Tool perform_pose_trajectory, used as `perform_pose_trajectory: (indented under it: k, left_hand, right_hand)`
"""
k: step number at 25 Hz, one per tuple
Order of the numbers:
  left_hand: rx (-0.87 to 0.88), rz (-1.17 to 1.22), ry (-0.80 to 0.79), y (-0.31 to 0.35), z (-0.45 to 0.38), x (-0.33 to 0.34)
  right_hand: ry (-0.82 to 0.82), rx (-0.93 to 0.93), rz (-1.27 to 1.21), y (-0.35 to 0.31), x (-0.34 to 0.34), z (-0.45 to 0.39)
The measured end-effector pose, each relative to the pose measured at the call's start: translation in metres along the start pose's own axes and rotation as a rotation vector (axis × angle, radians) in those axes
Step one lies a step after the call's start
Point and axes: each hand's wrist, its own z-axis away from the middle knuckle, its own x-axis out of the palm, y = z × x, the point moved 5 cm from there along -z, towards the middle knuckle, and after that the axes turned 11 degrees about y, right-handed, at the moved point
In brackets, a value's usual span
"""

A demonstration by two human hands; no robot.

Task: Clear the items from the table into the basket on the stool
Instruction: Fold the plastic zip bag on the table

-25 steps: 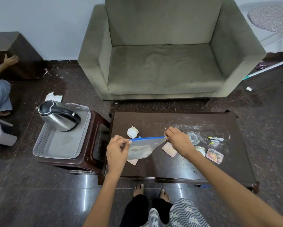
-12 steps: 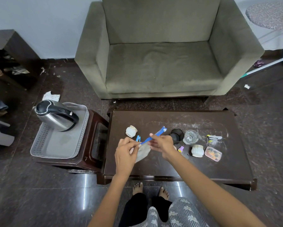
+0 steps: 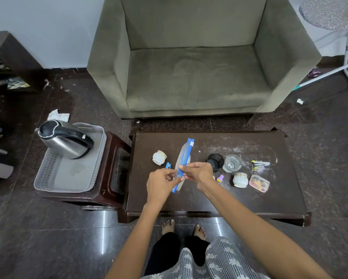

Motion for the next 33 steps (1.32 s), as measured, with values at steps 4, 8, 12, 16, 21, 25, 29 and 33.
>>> perform_pose_trajectory:
  k: [4,8,12,16,21,25,29,33]
  left_hand:
    - [-0.028,0.106,0.005,0.0,0.0,0.005]
    - [0.008,0.133,0.052,0.007,0.003,0.005]
    - [0.033,0.17,0.01,0.013,0.001,0.005]
    - [0.026,0.183,0.042,0.017,-0.004,0.006]
    - [0.003,0.175,-0.052,0.021,-0.01,0.007]
    - [0.02,0.2,-0.122,0.022,-0.01,0.007]
    - [0.026,0.219,-0.165,0.019,-0.008,0.007]
    - [0.051,0.197,-0.171,0.018,-0.006,0.008]
  right_hand:
    - [0.019,-0.018,-0.037,-0.002,-0.003,0.003]
    - [-0.037,0.025,-0.12,-0.002,-0.004,0.007]
    - [-0.122,0.098,-0.169,-0.001,-0.005,0.011]
    - [-0.16,0.089,-0.066,0.002,-0.004,0.014]
    - [-0.118,0.083,-0.037,0.005,-0.011,0.015]
    - [-0.148,0.086,-0.047,0.007,-0.015,0.016]
    - [-0.182,0.094,-0.074,0.009,-0.018,0.017]
    - [-0.14,0.021,-0.034,0.005,-0.017,0.021]
